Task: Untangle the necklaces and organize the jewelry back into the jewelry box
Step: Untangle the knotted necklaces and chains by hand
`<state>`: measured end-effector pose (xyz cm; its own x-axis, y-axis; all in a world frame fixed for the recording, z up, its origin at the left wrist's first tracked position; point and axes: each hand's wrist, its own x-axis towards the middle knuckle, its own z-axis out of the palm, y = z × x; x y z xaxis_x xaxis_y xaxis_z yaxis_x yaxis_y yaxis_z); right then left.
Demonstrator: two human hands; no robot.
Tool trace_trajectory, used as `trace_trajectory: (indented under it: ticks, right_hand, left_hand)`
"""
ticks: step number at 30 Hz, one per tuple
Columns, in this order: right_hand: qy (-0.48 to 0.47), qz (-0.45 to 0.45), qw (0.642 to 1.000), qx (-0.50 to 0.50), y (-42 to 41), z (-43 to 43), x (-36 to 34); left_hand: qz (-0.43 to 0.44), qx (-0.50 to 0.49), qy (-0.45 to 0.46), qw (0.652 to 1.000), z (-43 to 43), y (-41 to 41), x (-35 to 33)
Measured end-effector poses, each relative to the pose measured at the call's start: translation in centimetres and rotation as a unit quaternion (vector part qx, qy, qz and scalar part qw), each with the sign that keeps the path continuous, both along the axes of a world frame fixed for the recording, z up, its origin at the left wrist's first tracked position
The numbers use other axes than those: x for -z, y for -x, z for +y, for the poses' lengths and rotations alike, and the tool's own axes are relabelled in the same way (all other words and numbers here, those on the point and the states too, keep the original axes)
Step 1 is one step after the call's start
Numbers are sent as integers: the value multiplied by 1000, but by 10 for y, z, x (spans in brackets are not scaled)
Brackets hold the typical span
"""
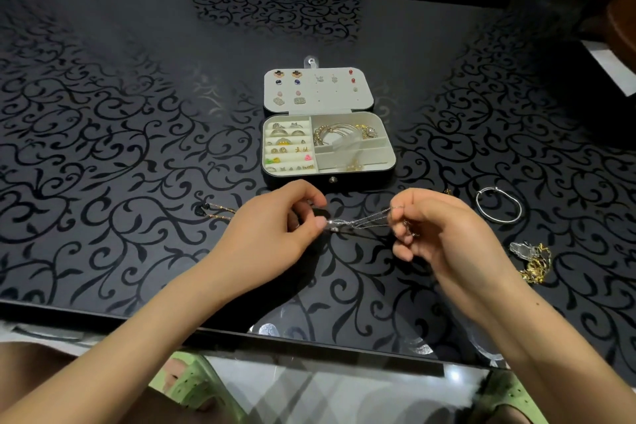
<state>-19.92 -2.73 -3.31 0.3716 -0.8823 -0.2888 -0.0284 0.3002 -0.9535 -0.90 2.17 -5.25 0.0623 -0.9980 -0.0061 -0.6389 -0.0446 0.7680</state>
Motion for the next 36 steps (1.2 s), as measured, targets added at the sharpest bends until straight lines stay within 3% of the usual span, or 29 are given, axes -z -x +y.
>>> trace_trajectory:
  ticks: [3,7,10,14,18,23,26,30,36]
  right_hand:
    - [23,-20,999,-27,5,1,1]
    - [83,-4,995,-54,9,8,1]
    - [186,84,976,-78,14,13,6]
    - [330,235,905,-130,25,22,13]
    - [423,327,826,-176,31,26,16]
    - [452,417,759,-213,38,29,16]
    - [454,430,748,-223,37,31,9]
    - [472,412,765,-149,13,24,6]
    - [542,439,699,-157,-23,4,24]
  left_hand:
    - [-30,20,8,999,4,0,0]
    - [-141,55,76,986,13,1,-1]
    - [-188,103,120,969,20,1,-1]
    - [-238,170,125,948,30,-3,1]
    - [-207,163,119,957,36,-9,2]
    - [-130,80,89,984,34,-10,-2]
    - [-106,77,74,989,33,-10,-5]
    - [-80,57,61,993,32,-12,-5]
    - [-119,11,58,991,28,-12,-5]
